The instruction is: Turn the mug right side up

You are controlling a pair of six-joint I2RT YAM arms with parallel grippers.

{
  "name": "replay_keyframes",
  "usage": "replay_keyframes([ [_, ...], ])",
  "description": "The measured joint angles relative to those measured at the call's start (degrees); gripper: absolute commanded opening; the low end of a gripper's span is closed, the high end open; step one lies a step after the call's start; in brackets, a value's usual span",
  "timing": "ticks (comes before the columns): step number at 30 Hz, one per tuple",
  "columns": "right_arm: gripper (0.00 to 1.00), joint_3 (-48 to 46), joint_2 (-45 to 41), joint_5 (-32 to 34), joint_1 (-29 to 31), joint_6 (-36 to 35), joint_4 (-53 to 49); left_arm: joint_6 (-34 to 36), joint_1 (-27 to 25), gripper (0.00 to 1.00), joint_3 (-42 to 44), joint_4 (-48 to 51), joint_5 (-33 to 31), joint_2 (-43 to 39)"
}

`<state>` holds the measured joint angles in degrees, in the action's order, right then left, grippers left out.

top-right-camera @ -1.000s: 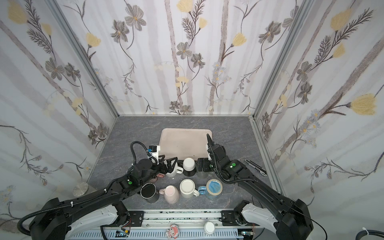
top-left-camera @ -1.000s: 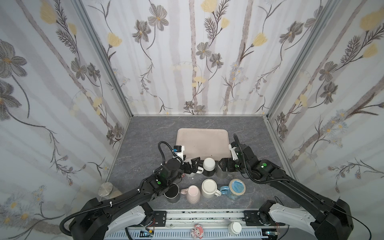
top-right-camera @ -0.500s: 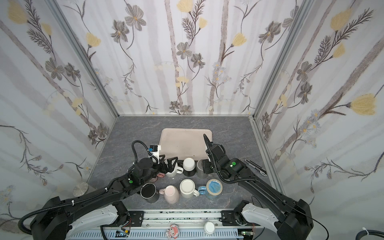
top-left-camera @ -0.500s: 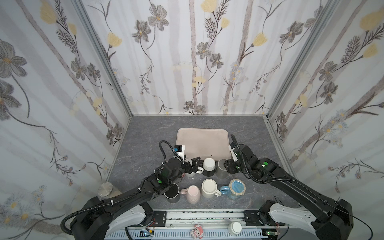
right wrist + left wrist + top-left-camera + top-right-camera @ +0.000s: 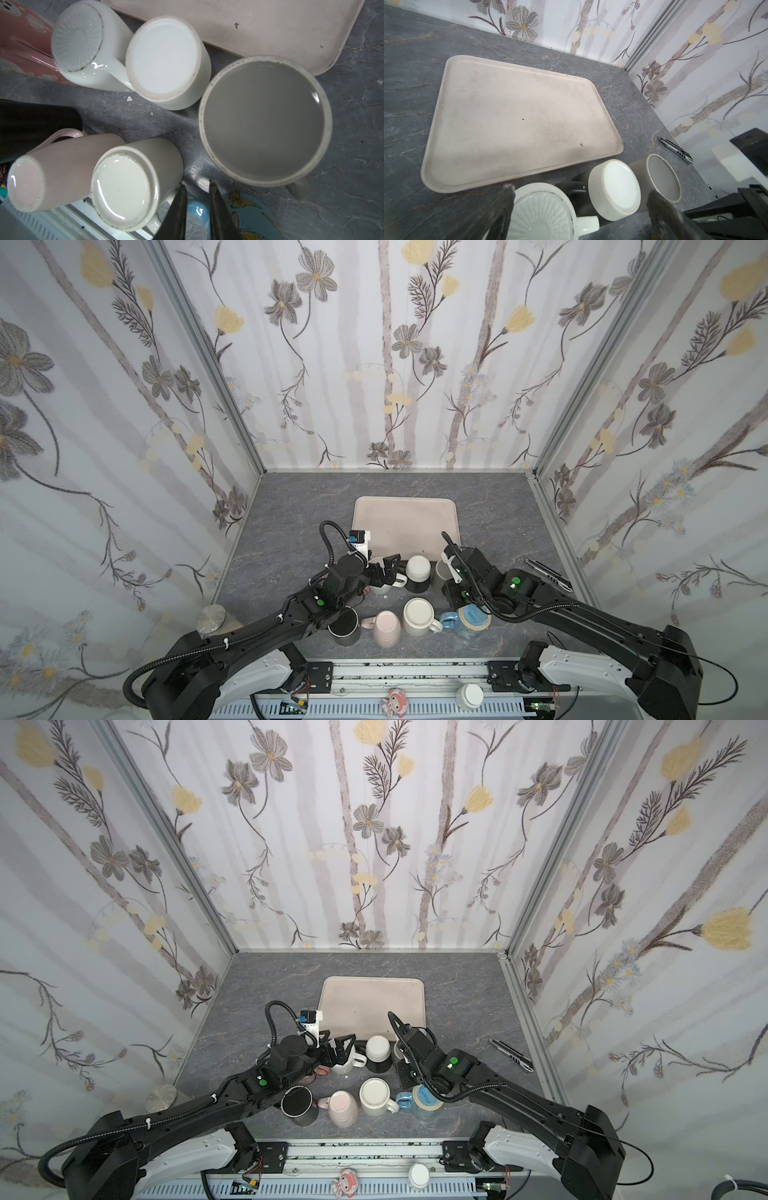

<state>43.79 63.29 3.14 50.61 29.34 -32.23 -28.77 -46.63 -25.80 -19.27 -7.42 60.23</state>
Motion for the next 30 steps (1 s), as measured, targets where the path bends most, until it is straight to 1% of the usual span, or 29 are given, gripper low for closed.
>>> replay_keyframes([
  [7,0.13,0.3,4.2,3.1,0.0,0.2,3.9,-0.1,0.0,1.0,-0.1,1.0,0.0,-0.4],
  [17,0.16,2.4,9.2,8.2,-0.7,-0.6,8.1,-0.2,0.1,1.0,-0.2,1.6,0.0,-1.4],
  [20,0.24,3.5,10.0,8.8,-1.1,-1.2,8.6,-0.2,0.1,1.0,-0.2,1.9,0.0,-1.4],
  [21,0.31,3.9,9.6,8.8,-1.2,-1.6,8.8,-0.2,0.1,1.0,-0.2,2.0,0.0,-1.4],
  [24,0.57,4.3,6.3,9.2,-1.2,-3.0,9.0,-0.2,0.1,1.0,-0.2,2.4,0.0,-1.7],
  [25,0.61,4.3,4.7,9.5,-1.2,-3.6,9.0,-0.2,0.1,1.0,-0.2,2.4,0.0,-1.9],
  [28,0.7,4.8,1.4,10.4,-1.8,-5.0,7.8,-0.2,0.1,1.0,-0.2,2.5,0.0,-2.6],
  [30,0.72,5.0,-0.2,10.8,-2.6,-5.8,6.0,-0.2,0.1,1.0,-0.2,2.5,-0.1,-2.8],
])
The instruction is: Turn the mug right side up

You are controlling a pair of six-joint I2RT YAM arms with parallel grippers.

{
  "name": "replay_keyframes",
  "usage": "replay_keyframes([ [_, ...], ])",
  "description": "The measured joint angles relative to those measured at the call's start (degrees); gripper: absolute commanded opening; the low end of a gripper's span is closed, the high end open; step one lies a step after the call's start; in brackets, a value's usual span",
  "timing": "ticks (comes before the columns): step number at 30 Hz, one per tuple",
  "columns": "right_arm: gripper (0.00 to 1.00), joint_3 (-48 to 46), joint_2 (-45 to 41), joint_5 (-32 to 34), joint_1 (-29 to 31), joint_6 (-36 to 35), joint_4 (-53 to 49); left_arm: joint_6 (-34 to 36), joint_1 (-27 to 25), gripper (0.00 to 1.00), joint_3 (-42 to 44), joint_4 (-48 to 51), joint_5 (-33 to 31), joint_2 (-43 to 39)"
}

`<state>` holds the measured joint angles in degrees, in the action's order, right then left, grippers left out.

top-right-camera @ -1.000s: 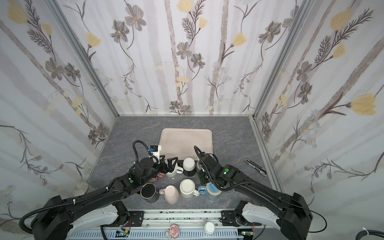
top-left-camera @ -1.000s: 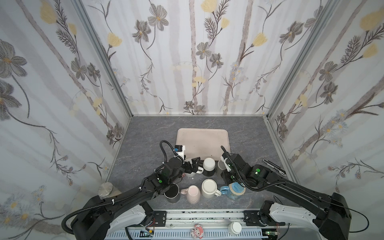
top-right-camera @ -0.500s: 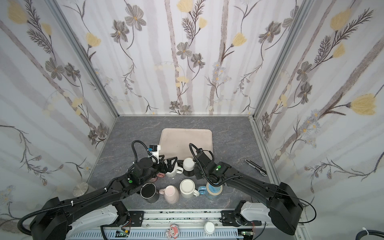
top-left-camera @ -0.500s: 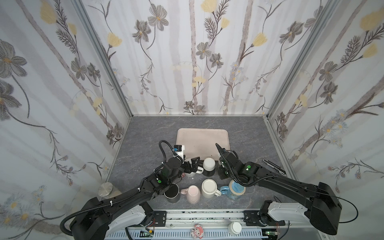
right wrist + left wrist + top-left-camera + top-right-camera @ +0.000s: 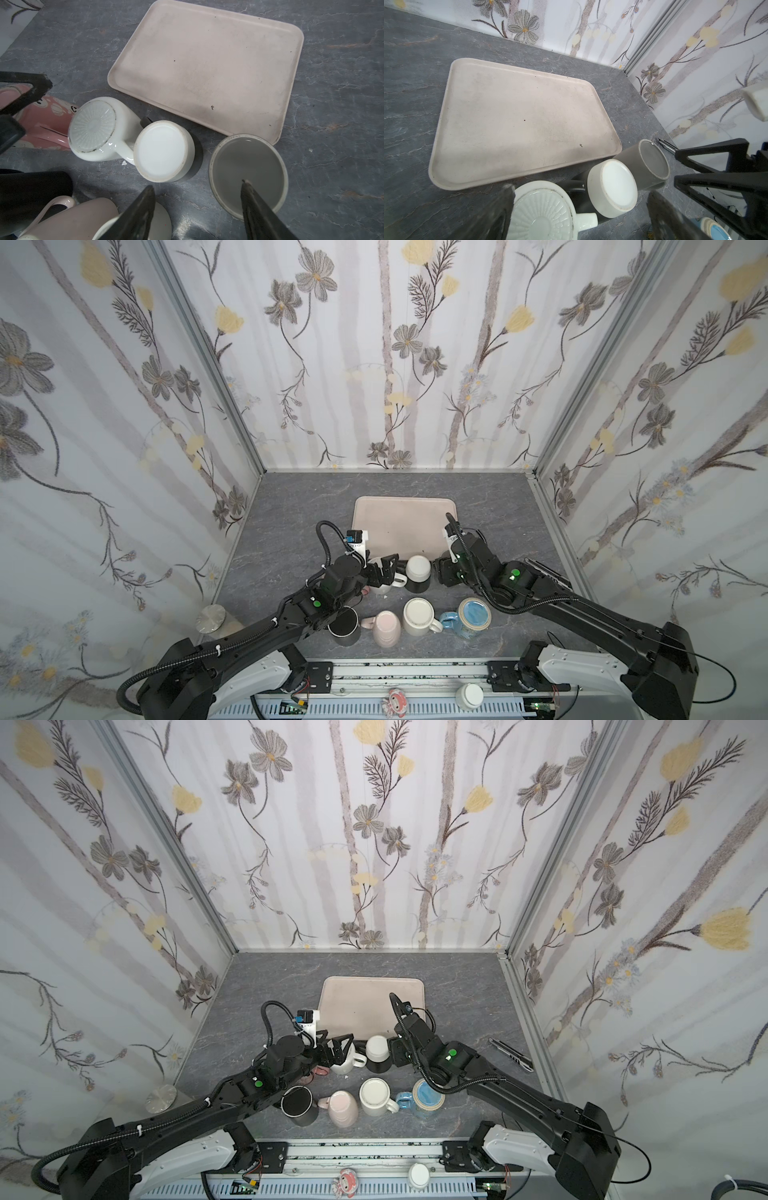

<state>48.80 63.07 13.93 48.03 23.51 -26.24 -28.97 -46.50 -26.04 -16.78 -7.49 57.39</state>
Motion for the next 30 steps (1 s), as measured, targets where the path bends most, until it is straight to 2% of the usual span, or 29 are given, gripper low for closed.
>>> replay_keyframes([
  [6,0.78,-1.7,-3.5,-0.8,-5.3,0.0,-5.7,0.0,0.0,1.0,0.1,-0.1,-0.1,0.2],
  [12,0.82,-3.1,-2.6,-4.6,-8.5,0.0,-8.8,0.0,0.1,1.0,0.1,-0.1,-0.3,1.1],
  [22,0.83,-4.8,1.8,-8.6,-9.1,-0.5,-8.7,-0.1,0.1,1.0,0.5,0.3,-0.6,-0.3],
  [26,0.82,-5.0,3.0,-9.1,-9.1,-0.9,-8.1,-0.2,0.2,1.0,0.6,0.5,-0.7,-0.7],
  [30,0.76,-5.0,4.5,-9.2,-8.5,-1.3,-7.1,-0.4,0.2,1.0,0.7,0.6,-0.7,-0.9],
])
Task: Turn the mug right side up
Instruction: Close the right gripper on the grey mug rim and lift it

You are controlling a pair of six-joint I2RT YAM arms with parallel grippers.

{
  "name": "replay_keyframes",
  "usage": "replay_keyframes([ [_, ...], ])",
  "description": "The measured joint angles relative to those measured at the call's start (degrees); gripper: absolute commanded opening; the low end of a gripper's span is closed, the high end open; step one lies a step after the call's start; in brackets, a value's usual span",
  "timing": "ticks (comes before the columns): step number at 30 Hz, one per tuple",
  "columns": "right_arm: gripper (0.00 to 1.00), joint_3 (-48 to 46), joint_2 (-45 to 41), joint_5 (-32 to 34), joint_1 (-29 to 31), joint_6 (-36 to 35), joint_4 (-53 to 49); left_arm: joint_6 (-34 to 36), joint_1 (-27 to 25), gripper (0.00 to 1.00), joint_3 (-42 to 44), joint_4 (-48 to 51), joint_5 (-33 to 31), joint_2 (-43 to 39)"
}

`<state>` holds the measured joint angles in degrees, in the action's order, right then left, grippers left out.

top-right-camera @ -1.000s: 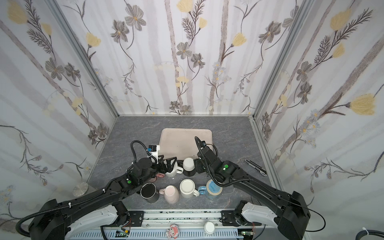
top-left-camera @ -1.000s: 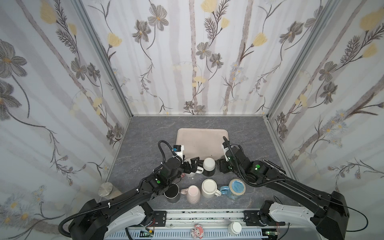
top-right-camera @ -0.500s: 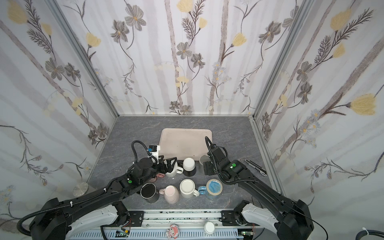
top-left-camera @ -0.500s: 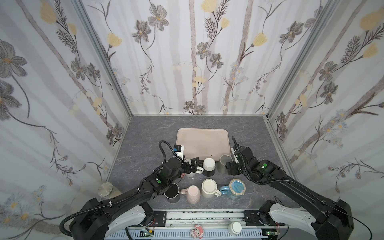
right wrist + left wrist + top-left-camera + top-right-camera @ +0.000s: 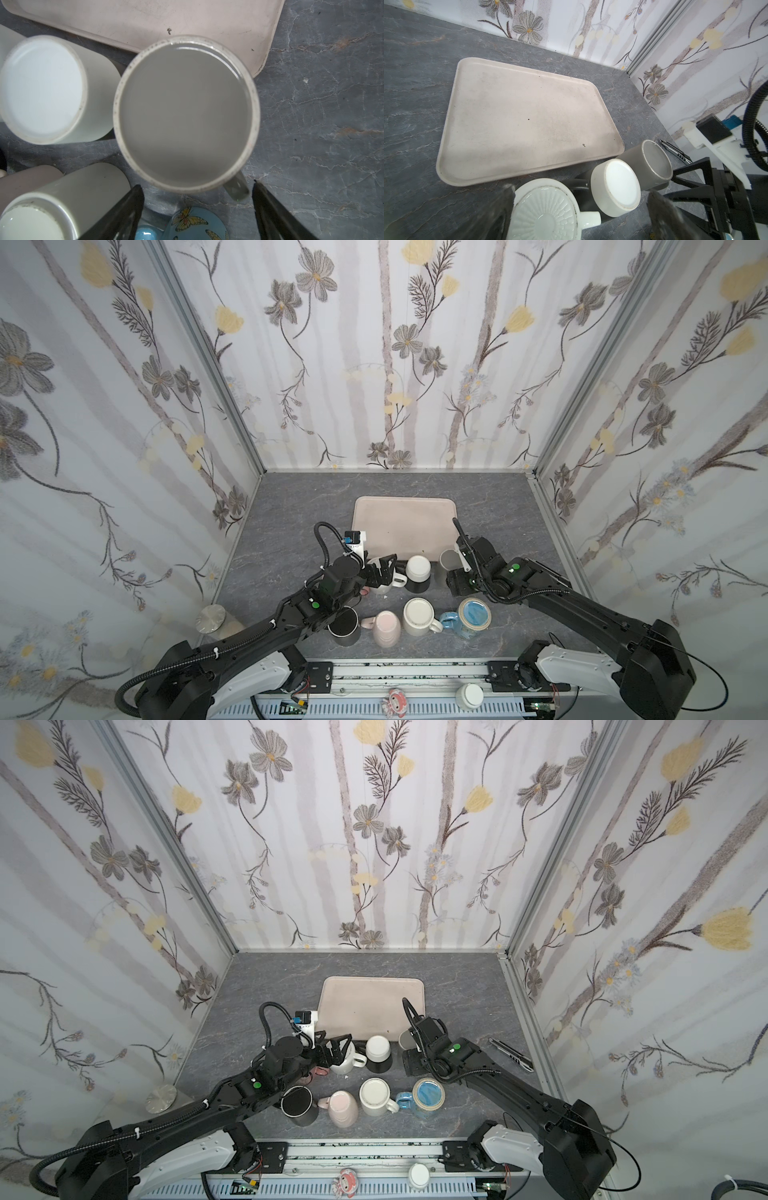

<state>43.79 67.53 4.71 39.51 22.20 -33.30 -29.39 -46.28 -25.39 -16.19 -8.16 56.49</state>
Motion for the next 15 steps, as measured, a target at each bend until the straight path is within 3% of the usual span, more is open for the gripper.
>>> replay_keyframes([
  [7,0.5,-2.1,0.5,-1.2,2.4,0.3,1.4,-0.4,0.0,1.0,0.0,0.2,0.0,-0.5],
  [15,0.44,-2.1,2.4,2.1,3.4,1.4,2.3,-0.6,0.0,1.0,0.0,0.1,0.0,-0.1],
])
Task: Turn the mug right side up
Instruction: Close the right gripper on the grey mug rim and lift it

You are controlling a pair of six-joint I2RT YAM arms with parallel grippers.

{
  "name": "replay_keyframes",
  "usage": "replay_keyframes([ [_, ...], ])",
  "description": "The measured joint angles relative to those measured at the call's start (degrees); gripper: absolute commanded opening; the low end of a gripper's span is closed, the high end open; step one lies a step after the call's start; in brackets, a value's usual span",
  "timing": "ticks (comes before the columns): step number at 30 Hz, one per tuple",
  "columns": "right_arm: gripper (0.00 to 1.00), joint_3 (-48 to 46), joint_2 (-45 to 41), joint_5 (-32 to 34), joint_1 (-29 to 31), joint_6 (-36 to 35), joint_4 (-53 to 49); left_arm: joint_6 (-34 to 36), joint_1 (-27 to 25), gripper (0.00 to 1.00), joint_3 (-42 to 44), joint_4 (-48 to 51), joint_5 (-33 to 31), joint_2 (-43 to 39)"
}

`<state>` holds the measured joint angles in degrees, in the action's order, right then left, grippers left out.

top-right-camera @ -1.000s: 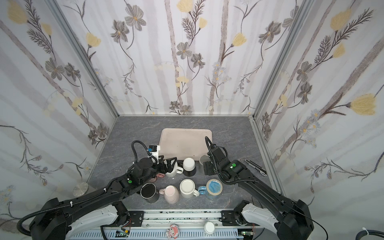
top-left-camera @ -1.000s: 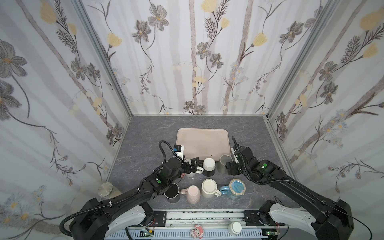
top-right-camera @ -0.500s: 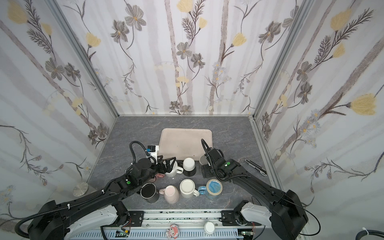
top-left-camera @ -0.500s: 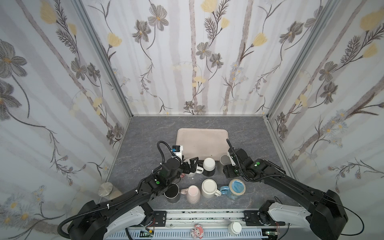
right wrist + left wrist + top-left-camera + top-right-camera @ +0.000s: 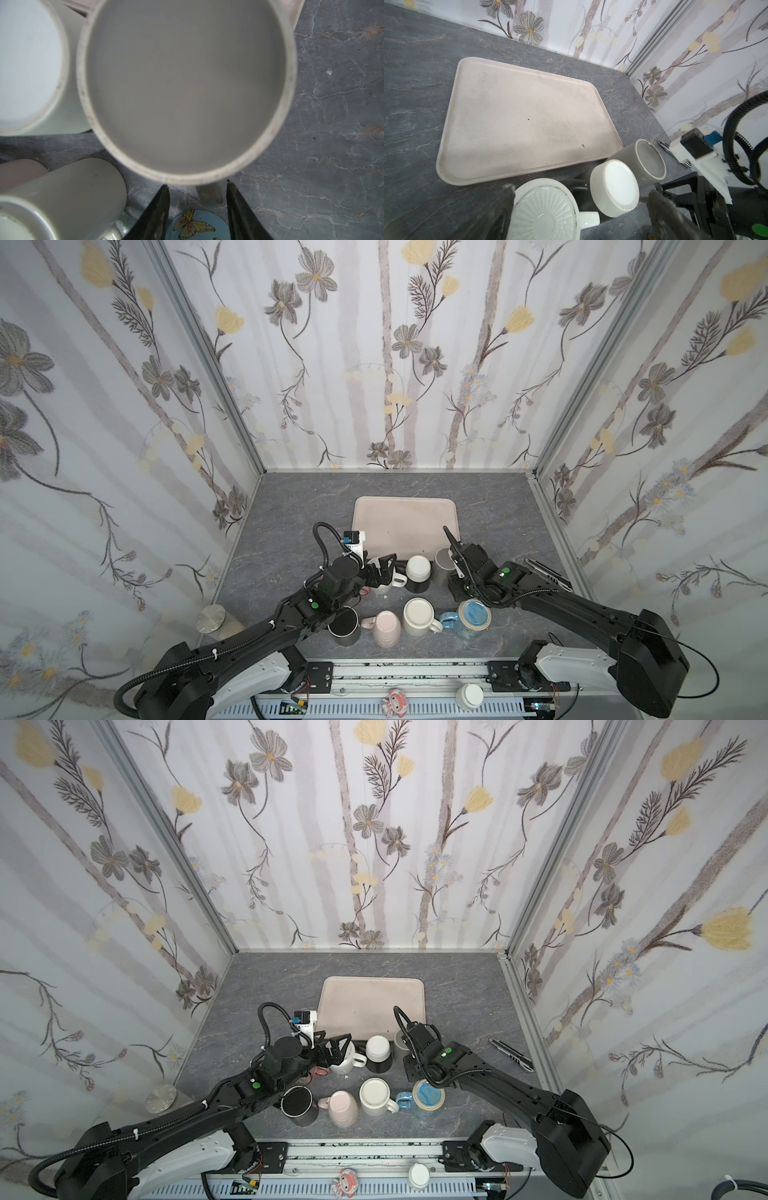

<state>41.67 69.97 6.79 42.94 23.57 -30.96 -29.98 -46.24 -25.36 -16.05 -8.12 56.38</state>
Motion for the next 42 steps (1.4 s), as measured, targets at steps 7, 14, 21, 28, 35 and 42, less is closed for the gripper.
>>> replay_keyframes([
  [7,0.37,0.7,2.6,3.3,0.9,0.1,1.8,0.0,0.0,1.0,0.0,0.0,0.2,0.6],
  [14,0.22,0.7,4.1,6.3,0.9,-0.1,2.6,-0.1,0.0,1.0,0.0,0.0,0.8,0.5],
  [21,0.0,0.7,3.0,7.9,0.8,-0.5,1.5,0.0,0.0,1.0,0.0,0.0,2.0,0.5],
  [28,0.0,0.7,0.4,8.8,0.9,-0.5,0.5,-0.3,0.0,1.0,-0.3,-0.1,2.8,-0.1],
  [35,0.0,6.4,-5.8,12.0,0.9,-0.6,-1.5,-1.5,0.0,1.0,-1.2,-0.6,3.2,-0.9],
  [42,0.0,10.3,-9.5,11.0,0.6,-2.2,4.4,-1.9,0.4,1.0,-3.1,-2.1,5.8,-0.9],
])
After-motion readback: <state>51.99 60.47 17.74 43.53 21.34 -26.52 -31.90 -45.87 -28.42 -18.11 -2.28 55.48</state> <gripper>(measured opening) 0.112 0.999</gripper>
